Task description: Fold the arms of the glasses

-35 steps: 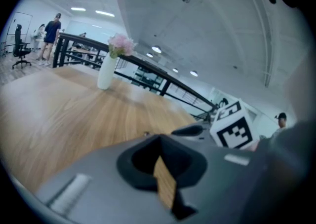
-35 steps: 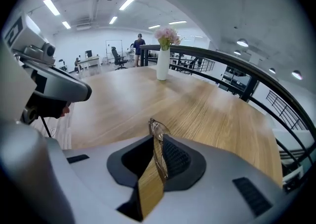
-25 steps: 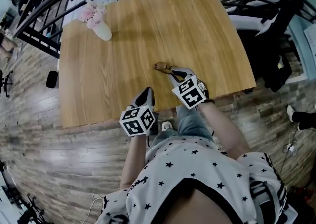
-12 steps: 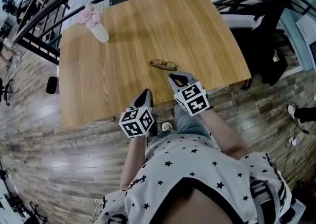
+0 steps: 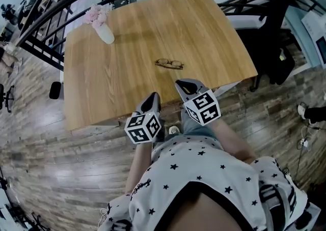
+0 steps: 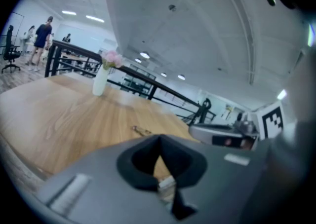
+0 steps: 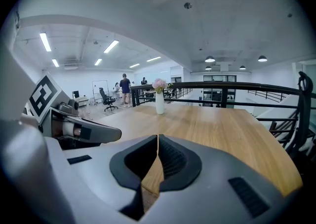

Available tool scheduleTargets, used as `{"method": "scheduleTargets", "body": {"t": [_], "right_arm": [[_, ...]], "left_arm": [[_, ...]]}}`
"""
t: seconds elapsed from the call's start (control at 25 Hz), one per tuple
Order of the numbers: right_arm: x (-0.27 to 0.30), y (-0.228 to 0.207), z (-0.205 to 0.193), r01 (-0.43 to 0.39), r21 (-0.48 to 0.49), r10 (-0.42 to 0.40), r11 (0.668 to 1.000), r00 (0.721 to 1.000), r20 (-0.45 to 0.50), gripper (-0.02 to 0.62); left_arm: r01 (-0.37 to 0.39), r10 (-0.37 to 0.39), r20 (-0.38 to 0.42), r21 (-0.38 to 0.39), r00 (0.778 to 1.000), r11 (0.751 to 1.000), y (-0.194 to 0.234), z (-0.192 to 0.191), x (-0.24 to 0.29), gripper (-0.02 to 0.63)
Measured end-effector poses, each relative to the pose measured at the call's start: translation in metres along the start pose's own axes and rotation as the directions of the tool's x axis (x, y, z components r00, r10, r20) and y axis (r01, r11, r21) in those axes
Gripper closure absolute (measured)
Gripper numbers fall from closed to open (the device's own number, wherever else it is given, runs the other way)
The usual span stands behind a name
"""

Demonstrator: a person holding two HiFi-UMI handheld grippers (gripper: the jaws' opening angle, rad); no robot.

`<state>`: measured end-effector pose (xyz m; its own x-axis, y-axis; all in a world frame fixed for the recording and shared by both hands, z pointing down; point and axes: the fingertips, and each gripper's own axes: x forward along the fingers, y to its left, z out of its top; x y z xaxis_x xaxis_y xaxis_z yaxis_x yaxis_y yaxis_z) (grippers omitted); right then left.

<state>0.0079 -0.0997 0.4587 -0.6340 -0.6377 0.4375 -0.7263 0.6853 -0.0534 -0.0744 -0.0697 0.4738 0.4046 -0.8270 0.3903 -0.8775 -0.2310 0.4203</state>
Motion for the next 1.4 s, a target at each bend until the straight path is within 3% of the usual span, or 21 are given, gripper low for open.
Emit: {"method": "scheduleTargets", "body": {"t": [0.56,1.4], "right_arm": [[-0.013,0.001,0.003,0.027,0.049,-0.03,0.998,0.998,0.051,0.577],[-0.003,-0.008,0.017,-0.017,0.093,0.009,0.996,0.995,0.095,0.578]], "left_arm": [[0.019,-0.019,0.022,0.014,1.0,1.0,-0.001,0.007,-0.006,0.598],[0.001,0.0,0.039,-0.022,0.999,1.0,0.01,0.017,0.002,0.598]]}}
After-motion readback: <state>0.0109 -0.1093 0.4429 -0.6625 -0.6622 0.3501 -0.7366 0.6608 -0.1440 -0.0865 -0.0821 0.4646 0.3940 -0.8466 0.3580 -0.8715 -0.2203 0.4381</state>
